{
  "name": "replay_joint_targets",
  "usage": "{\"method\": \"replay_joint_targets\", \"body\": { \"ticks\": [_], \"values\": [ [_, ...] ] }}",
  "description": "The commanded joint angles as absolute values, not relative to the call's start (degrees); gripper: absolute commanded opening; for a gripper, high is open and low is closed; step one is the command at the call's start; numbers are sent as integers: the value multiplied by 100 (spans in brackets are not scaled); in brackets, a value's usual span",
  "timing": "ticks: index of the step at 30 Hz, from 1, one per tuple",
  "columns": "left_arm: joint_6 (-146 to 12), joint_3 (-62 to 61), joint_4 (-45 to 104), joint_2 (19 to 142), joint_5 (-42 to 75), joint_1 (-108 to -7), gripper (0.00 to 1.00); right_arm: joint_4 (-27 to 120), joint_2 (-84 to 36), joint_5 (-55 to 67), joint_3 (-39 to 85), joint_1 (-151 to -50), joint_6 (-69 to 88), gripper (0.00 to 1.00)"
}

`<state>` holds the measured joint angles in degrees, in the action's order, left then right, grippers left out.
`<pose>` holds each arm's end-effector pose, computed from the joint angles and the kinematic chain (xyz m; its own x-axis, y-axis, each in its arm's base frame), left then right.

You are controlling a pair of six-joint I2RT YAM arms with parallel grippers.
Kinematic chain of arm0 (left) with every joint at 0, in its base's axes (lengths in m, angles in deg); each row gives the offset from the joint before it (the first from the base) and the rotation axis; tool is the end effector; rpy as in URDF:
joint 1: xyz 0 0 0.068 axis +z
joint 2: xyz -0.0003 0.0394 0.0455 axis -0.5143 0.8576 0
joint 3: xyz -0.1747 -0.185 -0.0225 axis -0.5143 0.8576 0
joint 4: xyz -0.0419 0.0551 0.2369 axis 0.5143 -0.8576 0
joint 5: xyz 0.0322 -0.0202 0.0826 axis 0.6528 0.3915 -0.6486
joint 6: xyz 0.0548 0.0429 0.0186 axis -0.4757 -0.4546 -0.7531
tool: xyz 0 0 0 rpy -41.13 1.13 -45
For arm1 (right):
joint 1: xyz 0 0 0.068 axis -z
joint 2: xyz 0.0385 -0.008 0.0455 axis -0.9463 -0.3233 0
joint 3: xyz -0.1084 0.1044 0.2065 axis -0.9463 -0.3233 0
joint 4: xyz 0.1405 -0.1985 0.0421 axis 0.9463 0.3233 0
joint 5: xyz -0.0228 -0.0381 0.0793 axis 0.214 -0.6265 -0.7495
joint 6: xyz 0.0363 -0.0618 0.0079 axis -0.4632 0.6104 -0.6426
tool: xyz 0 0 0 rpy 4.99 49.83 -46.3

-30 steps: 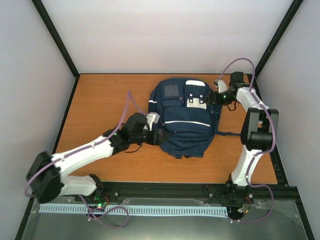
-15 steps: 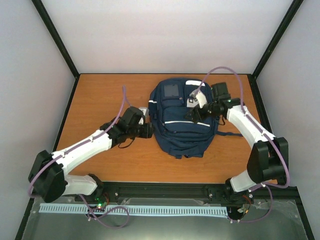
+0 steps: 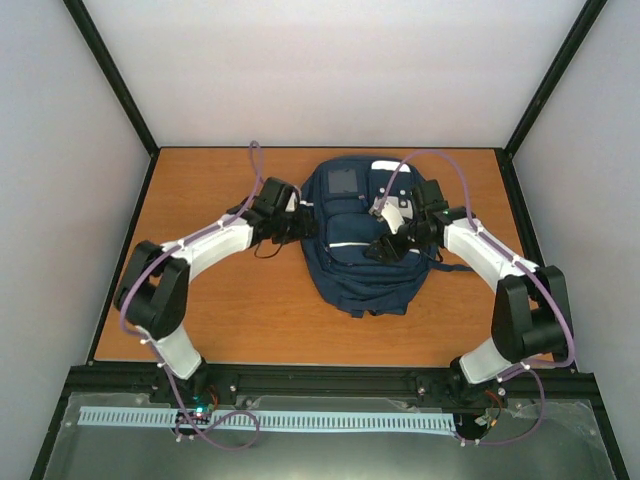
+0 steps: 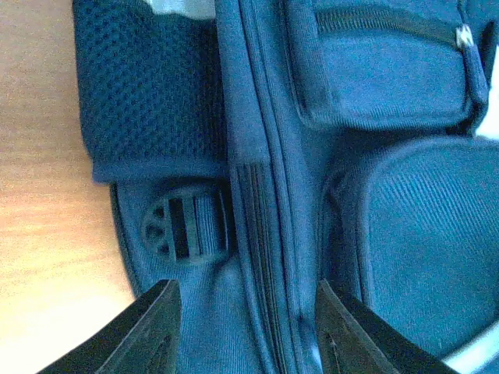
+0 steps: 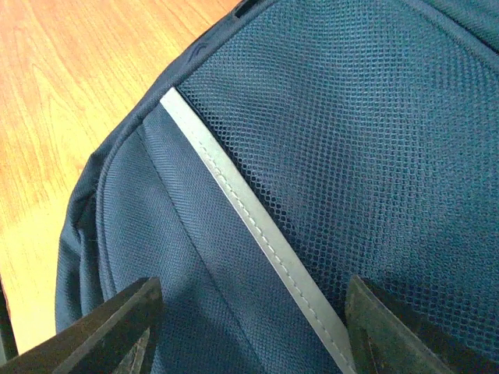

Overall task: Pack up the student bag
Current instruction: Zip the student bag at the center of the board.

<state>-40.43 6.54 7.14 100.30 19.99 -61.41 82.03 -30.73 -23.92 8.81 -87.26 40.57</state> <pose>0.3003 -0.1905 0.1955 -0.8959 -0.1755 -0.4082 0.0690 0.8526 -0.5179 0.2765 0.1179 0.2039 -0.5735 -0.5047 -0.6453 -0.7992 0.5177 0.3053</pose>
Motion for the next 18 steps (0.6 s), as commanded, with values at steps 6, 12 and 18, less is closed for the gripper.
{"method": "replay_joint_targets", "body": {
  "ticks": [6, 12, 18],
  "values": [
    [-3766, 96, 1103, 10729, 3209, -6034, 47, 8060, -3339, -2087, 828, -8810, 4162, 65],
    [-3677, 462, 862, 10483, 3374, -6072, 42, 8104, -3476, -2061, 890, -8810, 4155, 65],
    [-3681, 923, 514, 10094, 3290, -6133, 42, 8114, -3461, -2036, 886, -8810, 4165, 64]
  ]
}}
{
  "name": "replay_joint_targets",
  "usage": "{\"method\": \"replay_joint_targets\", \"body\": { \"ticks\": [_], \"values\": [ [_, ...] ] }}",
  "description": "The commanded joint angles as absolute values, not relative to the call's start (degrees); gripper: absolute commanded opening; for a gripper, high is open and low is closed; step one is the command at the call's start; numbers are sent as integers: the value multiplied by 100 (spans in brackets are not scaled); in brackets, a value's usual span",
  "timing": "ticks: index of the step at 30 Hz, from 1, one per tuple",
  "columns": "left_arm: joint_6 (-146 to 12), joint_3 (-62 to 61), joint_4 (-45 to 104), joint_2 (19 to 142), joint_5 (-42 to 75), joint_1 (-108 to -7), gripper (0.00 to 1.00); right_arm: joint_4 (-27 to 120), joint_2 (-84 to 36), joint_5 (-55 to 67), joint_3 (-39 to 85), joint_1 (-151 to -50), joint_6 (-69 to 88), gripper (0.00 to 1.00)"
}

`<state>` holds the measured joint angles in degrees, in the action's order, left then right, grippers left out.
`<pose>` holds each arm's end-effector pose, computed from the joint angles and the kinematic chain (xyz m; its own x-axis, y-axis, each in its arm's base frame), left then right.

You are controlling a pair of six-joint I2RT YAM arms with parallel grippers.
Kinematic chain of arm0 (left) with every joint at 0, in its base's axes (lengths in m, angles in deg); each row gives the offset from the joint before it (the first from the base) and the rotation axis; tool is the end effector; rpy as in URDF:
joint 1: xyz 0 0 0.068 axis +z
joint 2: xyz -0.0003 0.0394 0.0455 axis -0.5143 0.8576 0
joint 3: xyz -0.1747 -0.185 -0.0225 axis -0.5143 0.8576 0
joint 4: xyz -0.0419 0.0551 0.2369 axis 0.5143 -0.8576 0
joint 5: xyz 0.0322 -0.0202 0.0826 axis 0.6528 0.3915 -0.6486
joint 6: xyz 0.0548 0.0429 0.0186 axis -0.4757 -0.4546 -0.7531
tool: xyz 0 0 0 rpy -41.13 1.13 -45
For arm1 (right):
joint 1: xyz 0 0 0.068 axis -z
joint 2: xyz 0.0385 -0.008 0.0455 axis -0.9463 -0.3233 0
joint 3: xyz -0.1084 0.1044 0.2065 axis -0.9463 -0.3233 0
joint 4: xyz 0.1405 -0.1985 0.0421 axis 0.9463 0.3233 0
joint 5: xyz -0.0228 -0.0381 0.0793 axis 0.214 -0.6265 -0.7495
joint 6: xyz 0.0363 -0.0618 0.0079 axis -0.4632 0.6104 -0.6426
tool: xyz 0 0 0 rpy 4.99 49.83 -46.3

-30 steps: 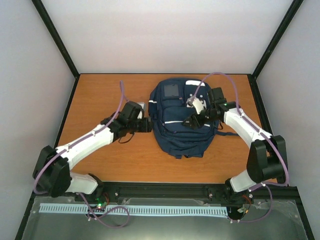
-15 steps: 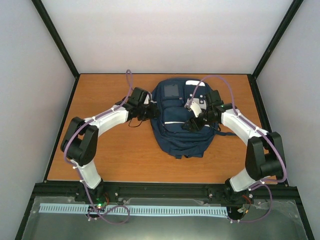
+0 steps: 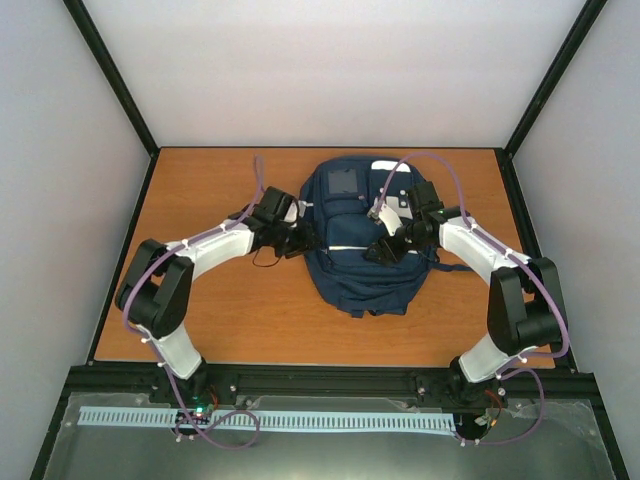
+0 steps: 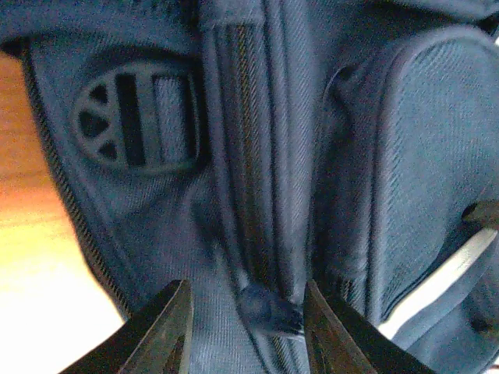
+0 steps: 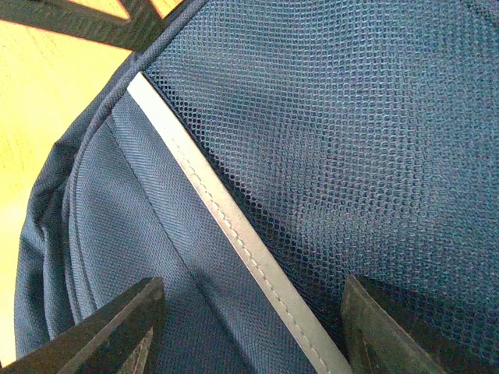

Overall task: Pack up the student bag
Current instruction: Zip the student bag at the center of the board.

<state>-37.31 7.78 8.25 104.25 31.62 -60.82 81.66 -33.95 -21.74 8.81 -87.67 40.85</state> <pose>0.2972 -0.1978 0.1702 -0.9626 -0.1463 -0.2278 0.0300 0.7787 -0.6267 0.2819 0.1198 0.1873 -0.5983 -0.5308 -0.6003 -0.7853 0.5371 0.3078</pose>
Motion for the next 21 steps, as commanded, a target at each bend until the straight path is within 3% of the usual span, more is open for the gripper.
{"method": "replay_joint_targets", "body": {
  "ticks": [1, 11, 16, 21],
  "values": [
    [-3720, 971, 446, 10059, 3288, -6156, 42, 8118, -3466, -2037, 889, -8810, 4167, 64],
    [-4121, 1367, 122, 9258, 2905, -6365, 39, 8139, -3486, -2085, 901, -8810, 4170, 64],
    [-4806, 1451, 224, 8678, 1778, -6566, 49, 8174, -3507, -2126, 916, -8810, 4179, 64],
    [-5399, 1381, 393, 8763, 1549, -6811, 50, 8177, -3514, -2159, 919, -8808, 4177, 64]
  ]
}}
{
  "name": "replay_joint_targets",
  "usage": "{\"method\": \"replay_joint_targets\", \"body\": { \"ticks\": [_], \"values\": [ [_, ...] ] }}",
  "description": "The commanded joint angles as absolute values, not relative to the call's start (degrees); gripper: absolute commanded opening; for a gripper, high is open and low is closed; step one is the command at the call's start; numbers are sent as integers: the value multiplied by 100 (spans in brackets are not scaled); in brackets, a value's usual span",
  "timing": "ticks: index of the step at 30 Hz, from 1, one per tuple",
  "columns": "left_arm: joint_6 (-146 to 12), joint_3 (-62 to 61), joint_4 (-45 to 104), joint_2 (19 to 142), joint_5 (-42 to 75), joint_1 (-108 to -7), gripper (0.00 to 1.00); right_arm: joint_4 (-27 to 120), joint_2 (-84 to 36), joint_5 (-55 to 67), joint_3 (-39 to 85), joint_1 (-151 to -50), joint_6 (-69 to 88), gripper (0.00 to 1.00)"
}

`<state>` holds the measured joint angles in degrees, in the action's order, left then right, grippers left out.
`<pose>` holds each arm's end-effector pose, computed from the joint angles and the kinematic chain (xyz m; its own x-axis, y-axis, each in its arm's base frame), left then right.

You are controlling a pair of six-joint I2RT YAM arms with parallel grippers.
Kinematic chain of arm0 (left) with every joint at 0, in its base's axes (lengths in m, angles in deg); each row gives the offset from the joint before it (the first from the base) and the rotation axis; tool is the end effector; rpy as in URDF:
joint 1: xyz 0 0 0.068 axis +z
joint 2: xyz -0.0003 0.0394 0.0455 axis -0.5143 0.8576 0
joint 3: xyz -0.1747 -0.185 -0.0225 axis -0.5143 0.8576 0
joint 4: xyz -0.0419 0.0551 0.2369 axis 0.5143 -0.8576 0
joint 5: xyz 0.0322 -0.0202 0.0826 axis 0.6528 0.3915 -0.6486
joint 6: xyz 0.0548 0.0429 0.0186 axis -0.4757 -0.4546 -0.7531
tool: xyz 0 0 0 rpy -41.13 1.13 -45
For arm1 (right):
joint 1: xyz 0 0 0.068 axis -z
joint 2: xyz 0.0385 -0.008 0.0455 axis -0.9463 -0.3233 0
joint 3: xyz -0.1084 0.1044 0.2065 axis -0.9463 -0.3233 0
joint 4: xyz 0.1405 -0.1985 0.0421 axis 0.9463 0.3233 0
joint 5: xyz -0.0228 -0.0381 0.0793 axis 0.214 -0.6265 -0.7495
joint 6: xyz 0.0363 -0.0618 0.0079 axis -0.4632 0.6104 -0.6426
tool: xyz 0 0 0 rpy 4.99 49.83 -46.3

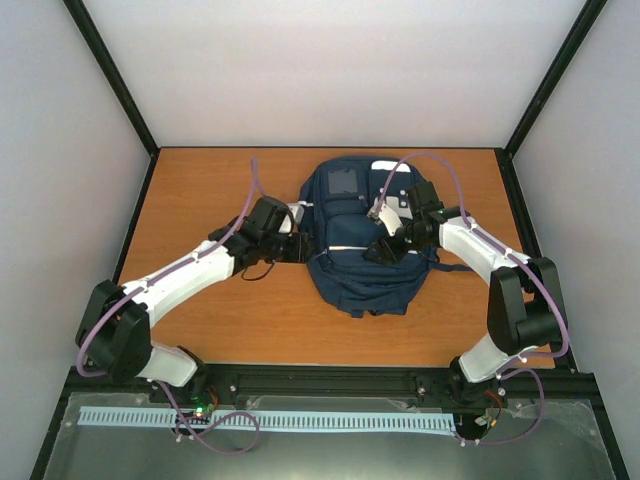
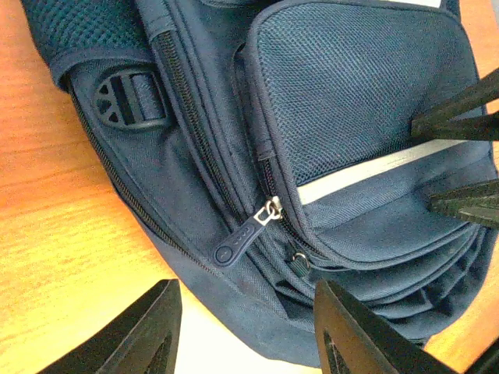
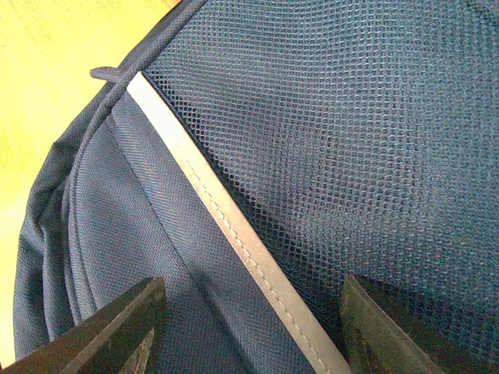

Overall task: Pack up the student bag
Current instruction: Zip the student bag at the center of the board.

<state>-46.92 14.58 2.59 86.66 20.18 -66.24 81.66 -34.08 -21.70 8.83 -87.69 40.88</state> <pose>0.2409 -0.1854 0.2180 -0.8794 -0.0074 -0.4759 0.2504 0.8431 -0.4759 0.2821 0.1200 0.1867 -0.5988 -0.5318 -0.5988 -0.7852 0.5372 0.3082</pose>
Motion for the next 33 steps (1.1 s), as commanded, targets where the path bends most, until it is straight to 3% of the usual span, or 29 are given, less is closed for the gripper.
{"method": "replay_joint_targets", "body": {
  "ticks": [1, 14, 18, 28, 33],
  "values": [
    [-5349, 1342, 334, 8840, 1388, -6839, 49, 8182, -3519, -2165, 925, -8810, 4174, 64],
    [-5965, 1020, 437, 9624, 1360, -7030, 46, 8249, -3605, -2240, 962, -8810, 4231, 63],
    [-6006, 925, 443, 9878, 1234, -7061, 38, 8281, -3625, -2253, 978, -8810, 4231, 63],
    [-5938, 926, 367, 9834, 1252, -7137, 6, 8294, -3624, -2236, 987, -8810, 4248, 62],
    [-5771, 995, 155, 9644, 1758, -7175, 1, 8309, -3631, -2236, 994, -8810, 4242, 60]
  ]
}}
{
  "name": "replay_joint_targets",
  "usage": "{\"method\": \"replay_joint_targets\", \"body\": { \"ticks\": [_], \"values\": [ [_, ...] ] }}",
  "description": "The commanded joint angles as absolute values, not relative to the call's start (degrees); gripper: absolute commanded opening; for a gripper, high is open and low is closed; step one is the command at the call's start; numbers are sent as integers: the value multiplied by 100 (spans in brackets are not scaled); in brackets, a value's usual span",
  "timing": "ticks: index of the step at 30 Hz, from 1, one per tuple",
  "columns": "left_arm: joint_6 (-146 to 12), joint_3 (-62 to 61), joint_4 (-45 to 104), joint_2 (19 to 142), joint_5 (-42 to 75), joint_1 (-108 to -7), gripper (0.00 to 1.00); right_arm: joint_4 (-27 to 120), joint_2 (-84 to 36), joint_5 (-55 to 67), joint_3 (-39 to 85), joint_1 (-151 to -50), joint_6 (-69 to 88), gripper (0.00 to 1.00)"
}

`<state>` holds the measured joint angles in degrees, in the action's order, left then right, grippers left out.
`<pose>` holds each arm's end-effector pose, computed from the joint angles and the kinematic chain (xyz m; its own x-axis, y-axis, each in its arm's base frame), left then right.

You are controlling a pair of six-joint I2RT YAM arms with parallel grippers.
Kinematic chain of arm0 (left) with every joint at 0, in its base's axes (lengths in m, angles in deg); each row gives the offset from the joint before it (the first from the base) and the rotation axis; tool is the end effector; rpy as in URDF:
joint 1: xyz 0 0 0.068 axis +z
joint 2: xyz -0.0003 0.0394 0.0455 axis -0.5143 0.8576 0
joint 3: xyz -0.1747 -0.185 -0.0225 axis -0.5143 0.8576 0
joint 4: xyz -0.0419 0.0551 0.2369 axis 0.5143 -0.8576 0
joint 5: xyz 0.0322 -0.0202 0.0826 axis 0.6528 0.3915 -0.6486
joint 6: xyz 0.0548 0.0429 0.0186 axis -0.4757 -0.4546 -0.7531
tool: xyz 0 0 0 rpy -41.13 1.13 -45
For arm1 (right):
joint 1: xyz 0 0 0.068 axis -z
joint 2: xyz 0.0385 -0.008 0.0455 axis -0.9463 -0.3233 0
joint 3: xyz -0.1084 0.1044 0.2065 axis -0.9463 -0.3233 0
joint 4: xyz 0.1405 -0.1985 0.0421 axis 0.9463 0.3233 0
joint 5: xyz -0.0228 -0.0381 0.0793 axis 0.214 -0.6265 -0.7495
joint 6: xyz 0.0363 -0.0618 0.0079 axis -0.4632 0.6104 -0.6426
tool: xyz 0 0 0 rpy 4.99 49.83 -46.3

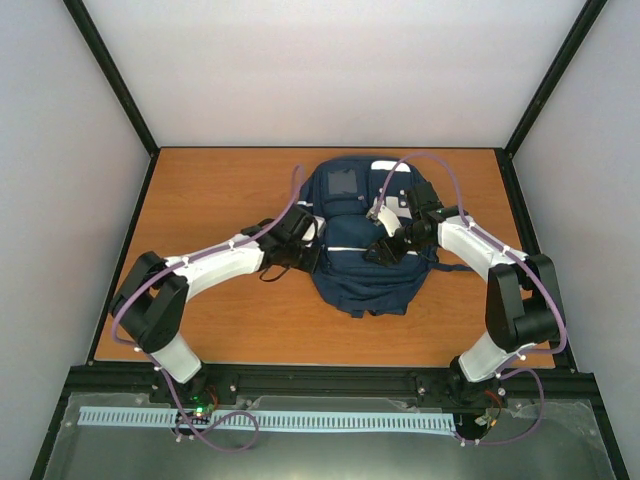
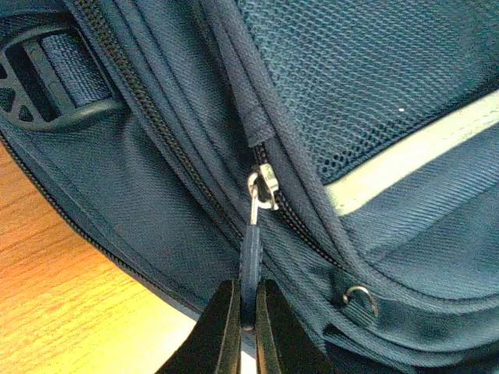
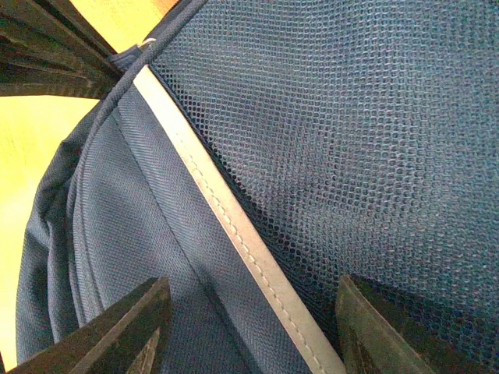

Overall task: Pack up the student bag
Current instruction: Zip the student bag at the center of the board.

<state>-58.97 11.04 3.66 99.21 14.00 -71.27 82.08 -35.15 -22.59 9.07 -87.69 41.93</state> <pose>0.2512 -0.2208 0.1722 -0.8325 0.2679 -0.4849 0.4300 0.8644 -0.2607 0.2828 0.1210 0.1827 -0.5959 -0.5408 -0.5937 -0.7916 0.5200 0.3208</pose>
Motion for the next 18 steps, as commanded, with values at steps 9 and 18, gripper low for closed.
{"method": "replay_joint_targets", "body": {
  "ticks": [9, 18],
  "values": [
    [-5814, 948, -307, 9748, 2027, -8086, 1, 8314, -3702, -2192, 1007, -8810, 4222, 60],
    [-5546, 566, 227, 9990, 2250, -8792, 1, 8316, -3737, -2131, 1013, -8810, 4209, 59]
  ]
}}
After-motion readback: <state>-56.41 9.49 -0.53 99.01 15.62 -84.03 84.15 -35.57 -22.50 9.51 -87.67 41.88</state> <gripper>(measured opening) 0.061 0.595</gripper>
